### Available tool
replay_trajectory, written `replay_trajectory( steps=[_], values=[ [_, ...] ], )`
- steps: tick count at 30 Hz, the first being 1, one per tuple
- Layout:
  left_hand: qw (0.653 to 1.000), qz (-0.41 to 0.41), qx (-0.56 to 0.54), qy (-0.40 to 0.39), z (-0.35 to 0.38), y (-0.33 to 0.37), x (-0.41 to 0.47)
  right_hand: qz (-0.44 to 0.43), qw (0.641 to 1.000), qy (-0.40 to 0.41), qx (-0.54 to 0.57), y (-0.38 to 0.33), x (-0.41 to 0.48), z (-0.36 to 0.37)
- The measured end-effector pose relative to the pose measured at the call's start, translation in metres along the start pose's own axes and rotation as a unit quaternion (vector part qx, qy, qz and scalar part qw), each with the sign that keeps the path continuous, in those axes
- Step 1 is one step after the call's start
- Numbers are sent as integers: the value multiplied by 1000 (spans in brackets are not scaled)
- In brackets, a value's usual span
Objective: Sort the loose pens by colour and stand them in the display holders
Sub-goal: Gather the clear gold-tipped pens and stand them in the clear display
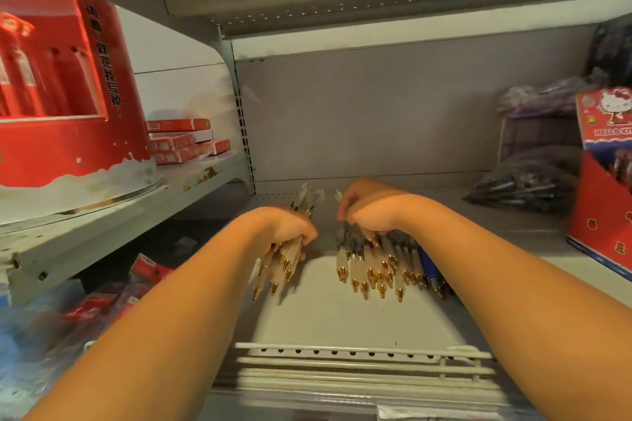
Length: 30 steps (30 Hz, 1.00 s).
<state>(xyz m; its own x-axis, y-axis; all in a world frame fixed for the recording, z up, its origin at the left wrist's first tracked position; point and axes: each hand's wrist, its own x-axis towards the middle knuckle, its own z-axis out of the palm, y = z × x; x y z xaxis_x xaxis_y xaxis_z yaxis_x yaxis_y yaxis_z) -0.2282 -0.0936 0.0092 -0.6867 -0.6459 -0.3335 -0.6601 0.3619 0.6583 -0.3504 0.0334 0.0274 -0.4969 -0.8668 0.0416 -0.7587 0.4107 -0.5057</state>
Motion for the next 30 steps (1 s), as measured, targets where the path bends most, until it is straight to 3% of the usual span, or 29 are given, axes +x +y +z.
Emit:
replay_trajectory(
  steps=[4, 7, 10, 14, 17, 22, 27, 30],
  values=[
    [976, 108, -167, 84, -7, -8, -7, 5, 990, 79, 120, 1, -2, -5],
    [947, 177, -252, 93, -8, -8, -21, 34, 955, 134, 262, -9, -11, -12],
    [911, 221, -338, 78, -4, 1, -36, 39, 877, 176, 445, -22, -29, -19],
    [862, 285, -418, 43, 9, 23, -55, -34, 778, 185, 599, -24, -73, -21],
    [821, 343, -457, -15, 29, 45, -69, -68, 742, 188, 639, -17, -109, -26],
    [766, 420, -467, -140, 74, 83, -98, -114, 734, 219, 632, 1, -180, -42],
    [705, 484, -473, -212, 131, 120, -140, -127, 718, 271, 629, 21, -252, -59],
    [689, 505, -461, -237, 167, 145, -166, -117, 704, 314, 626, 41, -292, -71]
  ],
)
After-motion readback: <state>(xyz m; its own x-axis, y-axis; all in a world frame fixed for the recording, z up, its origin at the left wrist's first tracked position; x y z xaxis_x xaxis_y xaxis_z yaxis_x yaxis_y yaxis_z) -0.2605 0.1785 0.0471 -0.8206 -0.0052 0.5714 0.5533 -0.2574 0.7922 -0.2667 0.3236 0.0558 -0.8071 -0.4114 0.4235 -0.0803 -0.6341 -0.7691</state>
